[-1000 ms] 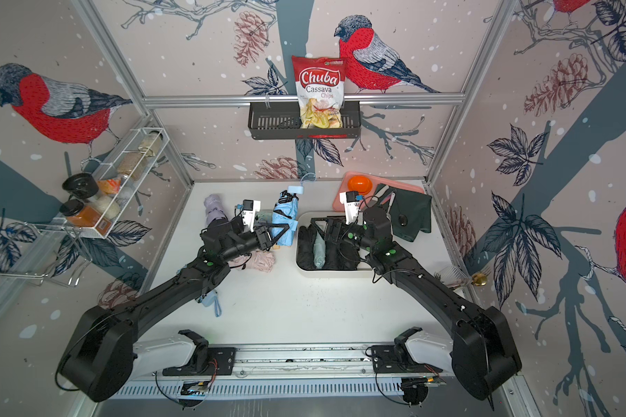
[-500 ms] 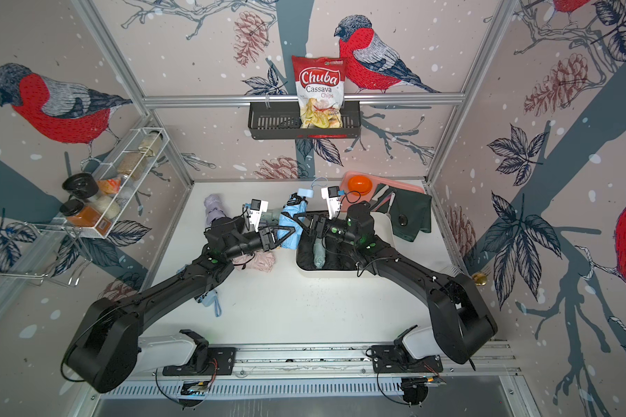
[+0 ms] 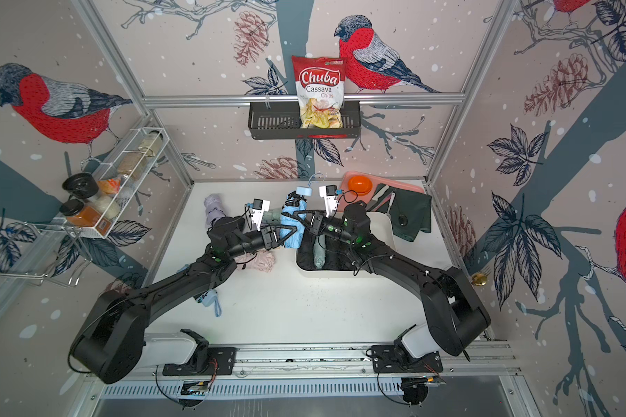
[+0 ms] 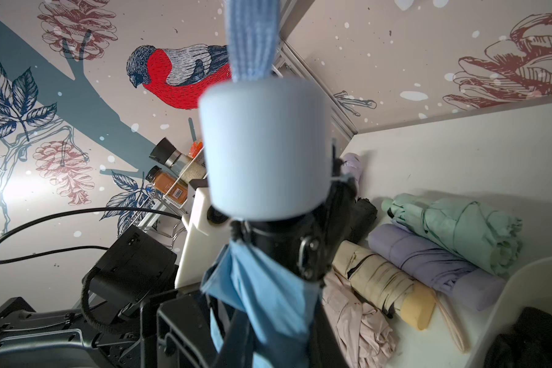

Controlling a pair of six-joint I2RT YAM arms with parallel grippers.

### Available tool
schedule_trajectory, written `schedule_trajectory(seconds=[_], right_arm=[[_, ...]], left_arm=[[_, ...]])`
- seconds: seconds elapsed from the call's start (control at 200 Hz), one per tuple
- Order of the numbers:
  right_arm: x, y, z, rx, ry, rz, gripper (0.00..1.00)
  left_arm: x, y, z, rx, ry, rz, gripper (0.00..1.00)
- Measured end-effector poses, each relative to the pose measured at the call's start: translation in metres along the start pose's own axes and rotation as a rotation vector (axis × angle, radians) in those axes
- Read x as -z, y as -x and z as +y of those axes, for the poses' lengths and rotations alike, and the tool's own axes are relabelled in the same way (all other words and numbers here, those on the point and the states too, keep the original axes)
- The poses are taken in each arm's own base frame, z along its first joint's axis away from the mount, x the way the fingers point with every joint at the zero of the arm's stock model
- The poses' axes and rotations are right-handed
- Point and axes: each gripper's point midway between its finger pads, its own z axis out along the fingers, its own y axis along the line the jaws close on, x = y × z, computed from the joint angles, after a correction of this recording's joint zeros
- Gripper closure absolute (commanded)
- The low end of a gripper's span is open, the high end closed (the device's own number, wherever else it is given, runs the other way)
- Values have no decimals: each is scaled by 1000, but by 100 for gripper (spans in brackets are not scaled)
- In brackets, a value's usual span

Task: Put the umbrella into the storage box
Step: Place the umbrella in the storage box.

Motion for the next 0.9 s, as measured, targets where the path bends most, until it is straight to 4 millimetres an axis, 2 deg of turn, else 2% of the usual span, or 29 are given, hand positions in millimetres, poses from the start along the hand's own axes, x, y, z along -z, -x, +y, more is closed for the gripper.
schedule_trajectory(seconds=[0.04,0.125,0.23,0.35,0.455,0.525,0.625,0.71,0.825,0.895], right_arm=[[1,-2,-2,9,-18,9,93],[7,1,-8,27,-72,14,95],[22,18,-18,60,-180,-9,96],[49,41,-35,87,-362,-28,96],[82,52,-62,83,-569,-29,96],[106,50,-86,60,-701,-7,96],[147,36,-123,7,-897,57,96],[178,26,-145,-21,-1038,97,96],[202,11,-170,-53,-1169,173,98],[211,3,-183,-68,-1221,214,99]], left_arm=[[0,1,-2,-4,-2,-2,1],[2,6,-4,-16,12,-19,1],[7,11,-6,-46,46,-41,1],[15,19,-1,-83,125,-80,1],[22,21,14,-93,231,-109,1],[26,22,25,-94,289,-120,1],[29,19,42,-88,363,-118,1],[28,11,59,-69,415,-91,1],[26,1,75,-50,463,-57,1],[24,-6,81,-36,477,-34,1]])
